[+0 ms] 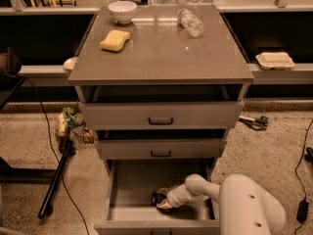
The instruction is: Pick rxbar chocolate from bottom drawer and place on counter
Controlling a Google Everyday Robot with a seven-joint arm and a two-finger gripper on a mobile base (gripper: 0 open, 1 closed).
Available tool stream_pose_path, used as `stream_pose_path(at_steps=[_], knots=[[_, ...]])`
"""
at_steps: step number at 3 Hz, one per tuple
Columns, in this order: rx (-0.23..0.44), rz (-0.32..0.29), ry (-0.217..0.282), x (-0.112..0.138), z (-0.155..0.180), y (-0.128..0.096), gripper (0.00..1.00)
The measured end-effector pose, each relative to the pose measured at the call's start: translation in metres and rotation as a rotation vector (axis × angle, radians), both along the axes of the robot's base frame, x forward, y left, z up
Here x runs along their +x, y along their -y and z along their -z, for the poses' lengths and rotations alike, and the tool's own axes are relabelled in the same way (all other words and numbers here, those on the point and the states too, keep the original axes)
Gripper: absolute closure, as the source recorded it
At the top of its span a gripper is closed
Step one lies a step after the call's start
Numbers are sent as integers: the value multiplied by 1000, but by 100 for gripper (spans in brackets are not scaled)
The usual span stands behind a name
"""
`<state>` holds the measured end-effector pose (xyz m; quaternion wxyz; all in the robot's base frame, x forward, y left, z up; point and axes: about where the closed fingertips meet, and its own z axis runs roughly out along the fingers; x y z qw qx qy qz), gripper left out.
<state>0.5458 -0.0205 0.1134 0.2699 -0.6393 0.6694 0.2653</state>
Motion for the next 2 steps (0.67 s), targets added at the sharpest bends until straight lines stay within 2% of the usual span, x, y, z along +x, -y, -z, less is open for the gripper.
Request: stream_pose_path(at_steps=[2], knots=[[117,-103,77,-12,-47,-12,100]])
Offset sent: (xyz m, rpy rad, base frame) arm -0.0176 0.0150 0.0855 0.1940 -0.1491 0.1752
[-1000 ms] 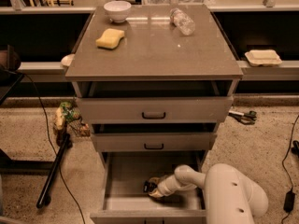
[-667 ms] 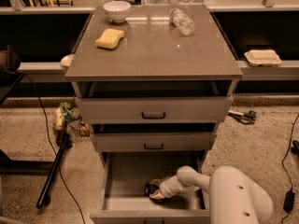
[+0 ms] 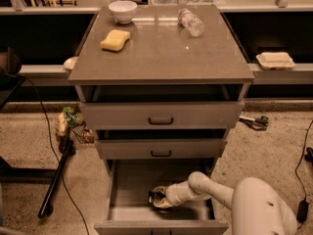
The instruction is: Pick rxbar chocolate from bottom drawer and place on counter
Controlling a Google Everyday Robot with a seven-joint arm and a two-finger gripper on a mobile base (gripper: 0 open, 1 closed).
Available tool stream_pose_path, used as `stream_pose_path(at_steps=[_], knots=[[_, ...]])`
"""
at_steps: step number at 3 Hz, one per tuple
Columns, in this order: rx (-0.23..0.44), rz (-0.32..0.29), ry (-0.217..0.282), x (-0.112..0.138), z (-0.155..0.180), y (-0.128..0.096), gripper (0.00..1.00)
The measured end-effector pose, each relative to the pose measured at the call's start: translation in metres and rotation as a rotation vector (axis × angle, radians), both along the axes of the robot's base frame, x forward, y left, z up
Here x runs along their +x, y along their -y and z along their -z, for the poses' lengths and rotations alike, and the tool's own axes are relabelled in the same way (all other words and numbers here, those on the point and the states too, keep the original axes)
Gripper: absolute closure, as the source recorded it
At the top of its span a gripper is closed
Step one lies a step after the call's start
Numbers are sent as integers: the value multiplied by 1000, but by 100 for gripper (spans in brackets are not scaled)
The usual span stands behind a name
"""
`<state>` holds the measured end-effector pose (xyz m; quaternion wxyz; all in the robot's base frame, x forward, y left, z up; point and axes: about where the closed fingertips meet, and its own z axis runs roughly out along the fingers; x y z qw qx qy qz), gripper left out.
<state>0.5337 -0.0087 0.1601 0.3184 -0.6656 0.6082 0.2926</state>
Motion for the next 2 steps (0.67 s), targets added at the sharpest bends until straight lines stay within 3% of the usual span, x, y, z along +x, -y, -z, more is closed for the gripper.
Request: stream_pose_path(at_steps=[1,2], knots=[[40,-40,35,-3,-18,-6,100],[50,-52,31,-4,-21,-9,100]])
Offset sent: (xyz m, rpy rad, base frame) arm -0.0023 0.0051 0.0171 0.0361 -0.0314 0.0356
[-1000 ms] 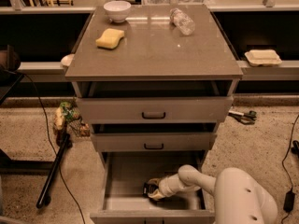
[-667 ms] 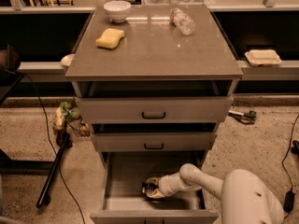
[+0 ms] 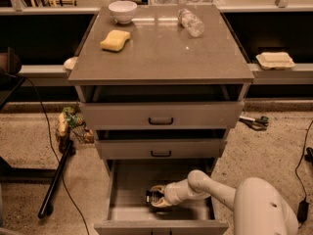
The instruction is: Pick rxbar chocolate from bottom drawer and place on counter
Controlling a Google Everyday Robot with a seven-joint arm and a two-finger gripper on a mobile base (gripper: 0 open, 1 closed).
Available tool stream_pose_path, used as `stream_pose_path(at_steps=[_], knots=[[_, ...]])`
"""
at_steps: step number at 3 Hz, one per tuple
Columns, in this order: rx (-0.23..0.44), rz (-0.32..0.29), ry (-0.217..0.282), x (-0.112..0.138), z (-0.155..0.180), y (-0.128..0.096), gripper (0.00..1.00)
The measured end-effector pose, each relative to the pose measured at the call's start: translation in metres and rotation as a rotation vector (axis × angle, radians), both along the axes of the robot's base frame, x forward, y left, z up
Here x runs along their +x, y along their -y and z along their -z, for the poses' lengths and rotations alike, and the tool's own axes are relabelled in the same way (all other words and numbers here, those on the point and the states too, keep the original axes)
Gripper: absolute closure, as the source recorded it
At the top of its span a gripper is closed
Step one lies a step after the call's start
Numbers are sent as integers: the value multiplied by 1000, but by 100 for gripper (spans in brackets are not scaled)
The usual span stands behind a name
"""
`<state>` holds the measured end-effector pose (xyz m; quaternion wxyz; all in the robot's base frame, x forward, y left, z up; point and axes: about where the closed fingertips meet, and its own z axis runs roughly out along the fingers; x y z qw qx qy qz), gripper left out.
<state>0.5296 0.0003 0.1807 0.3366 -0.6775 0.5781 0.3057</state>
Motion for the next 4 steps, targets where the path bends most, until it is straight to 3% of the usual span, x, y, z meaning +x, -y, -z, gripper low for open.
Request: stream_pose_path(at_steps=[1,2,3,4], knots=[[-5,-67,-5,-6,-28,-15,100],[-24,-142,26,-16,-78,-30,100],[-39,-227,52,-46,-123,-45,100],[-39,-227,52,-46,-123,-45,100]])
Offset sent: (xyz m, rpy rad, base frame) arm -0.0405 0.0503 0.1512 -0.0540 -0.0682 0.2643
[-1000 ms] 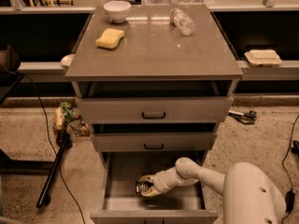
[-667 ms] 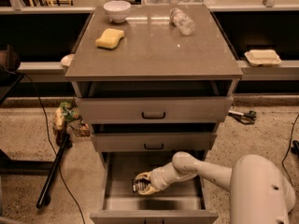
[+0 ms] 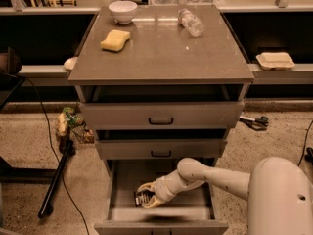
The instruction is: Pick rxbar chocolate from bottom drawer and place on counter
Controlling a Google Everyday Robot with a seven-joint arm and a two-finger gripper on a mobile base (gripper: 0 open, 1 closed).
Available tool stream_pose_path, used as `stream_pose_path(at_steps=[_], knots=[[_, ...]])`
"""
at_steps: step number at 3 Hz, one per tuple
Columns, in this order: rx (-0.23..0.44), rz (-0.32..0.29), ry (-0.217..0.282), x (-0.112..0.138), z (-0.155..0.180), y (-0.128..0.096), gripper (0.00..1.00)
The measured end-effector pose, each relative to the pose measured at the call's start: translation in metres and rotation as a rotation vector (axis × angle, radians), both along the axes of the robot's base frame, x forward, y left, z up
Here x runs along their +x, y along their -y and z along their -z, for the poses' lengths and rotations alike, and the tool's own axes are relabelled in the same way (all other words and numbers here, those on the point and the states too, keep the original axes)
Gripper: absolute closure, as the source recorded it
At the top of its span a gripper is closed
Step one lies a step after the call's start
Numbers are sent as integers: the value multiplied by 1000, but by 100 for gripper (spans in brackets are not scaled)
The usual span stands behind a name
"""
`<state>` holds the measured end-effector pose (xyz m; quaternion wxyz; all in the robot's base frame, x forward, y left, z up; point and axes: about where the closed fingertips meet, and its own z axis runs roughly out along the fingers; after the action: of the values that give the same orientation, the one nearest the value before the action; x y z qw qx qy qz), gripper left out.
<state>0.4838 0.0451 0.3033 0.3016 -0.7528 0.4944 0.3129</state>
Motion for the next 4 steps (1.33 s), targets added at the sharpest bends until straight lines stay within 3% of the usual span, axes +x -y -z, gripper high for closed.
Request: stream_pose_path(at_steps=[1,2,3,4], knots=[[45,12,-29,-5,-19,-1,100],[86,38,-34,-15,-70,1,100],[93,26,-3,-19,-133,3,100],[93,26,-3,-19,-133,3,100]])
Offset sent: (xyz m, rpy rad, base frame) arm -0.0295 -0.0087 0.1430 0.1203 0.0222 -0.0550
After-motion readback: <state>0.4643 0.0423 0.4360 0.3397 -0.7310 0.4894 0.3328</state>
